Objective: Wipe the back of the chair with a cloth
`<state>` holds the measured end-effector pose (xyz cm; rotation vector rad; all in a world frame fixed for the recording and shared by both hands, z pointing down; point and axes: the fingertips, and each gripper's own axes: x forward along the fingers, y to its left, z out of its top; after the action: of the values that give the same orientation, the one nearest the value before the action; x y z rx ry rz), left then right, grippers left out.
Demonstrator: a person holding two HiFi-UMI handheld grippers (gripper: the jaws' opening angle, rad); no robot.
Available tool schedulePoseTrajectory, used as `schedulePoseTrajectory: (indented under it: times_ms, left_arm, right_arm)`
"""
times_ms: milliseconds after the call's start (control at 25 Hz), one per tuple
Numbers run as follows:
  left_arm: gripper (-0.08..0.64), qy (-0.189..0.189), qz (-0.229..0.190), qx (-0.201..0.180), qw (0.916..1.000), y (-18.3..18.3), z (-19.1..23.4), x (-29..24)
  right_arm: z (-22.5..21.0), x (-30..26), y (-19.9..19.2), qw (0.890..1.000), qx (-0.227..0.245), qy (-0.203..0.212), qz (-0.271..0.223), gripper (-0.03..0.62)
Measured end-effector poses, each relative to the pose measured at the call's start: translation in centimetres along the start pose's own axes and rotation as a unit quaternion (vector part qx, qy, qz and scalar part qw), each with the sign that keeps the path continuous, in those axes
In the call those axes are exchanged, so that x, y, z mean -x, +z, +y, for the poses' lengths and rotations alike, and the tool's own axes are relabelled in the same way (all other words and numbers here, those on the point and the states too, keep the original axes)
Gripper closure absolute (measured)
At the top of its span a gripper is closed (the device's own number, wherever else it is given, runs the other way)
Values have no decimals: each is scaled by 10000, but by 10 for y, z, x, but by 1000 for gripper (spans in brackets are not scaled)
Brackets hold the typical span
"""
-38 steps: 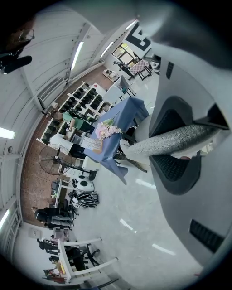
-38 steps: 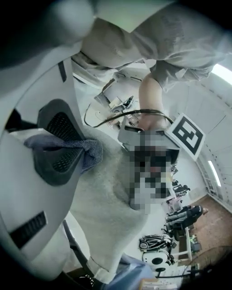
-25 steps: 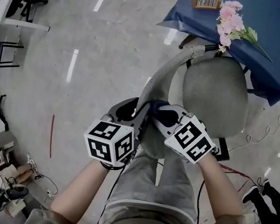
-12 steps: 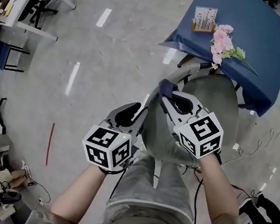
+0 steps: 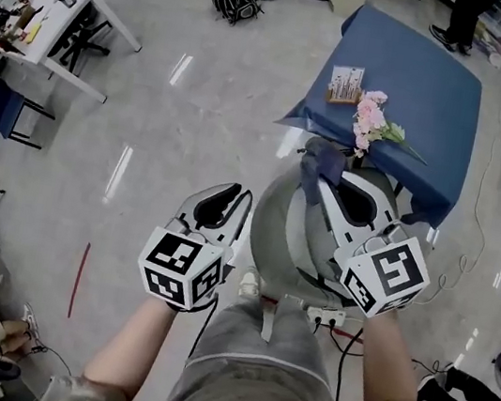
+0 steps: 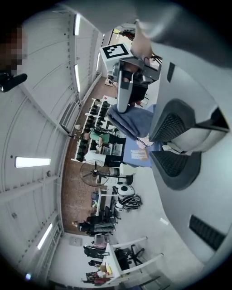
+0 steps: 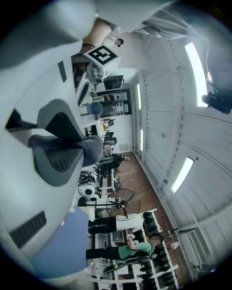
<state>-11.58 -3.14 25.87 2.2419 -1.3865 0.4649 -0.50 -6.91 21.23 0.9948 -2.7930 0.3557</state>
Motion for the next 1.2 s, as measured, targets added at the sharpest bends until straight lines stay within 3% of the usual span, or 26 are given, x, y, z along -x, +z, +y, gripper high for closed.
schedulePoseTrajectory:
  times_ms: [280,520,760,960,1080,1200]
  left_arm:
    - [497,58,-733,-308,9968,70,-9,44]
    - [515,90,-1278,-785,9886,117,-24,80]
    - [525,67,-1788,-1129,9774,147,-42,120]
    - [526,224,-2117,-1657,9629,166,-52,148]
    - [532,330,-2392,-1493,9589,174,-56,164]
    - [535,337,-2676,-1578,9499,180,-59,178]
  right_arm:
    - [28,45,82,9969,601,-200,-459,535]
    - [52,79,133,9915,976,-284,-817,535]
    - [71,110,164,9863,1119,-482,-1113,535]
    - [91,132,184,9826,1181,-490,-1344,535]
    - [98,144,189,9810,1177,-532,-1450,535]
    - [105,156,191,9801,1190,-573,-1481,535]
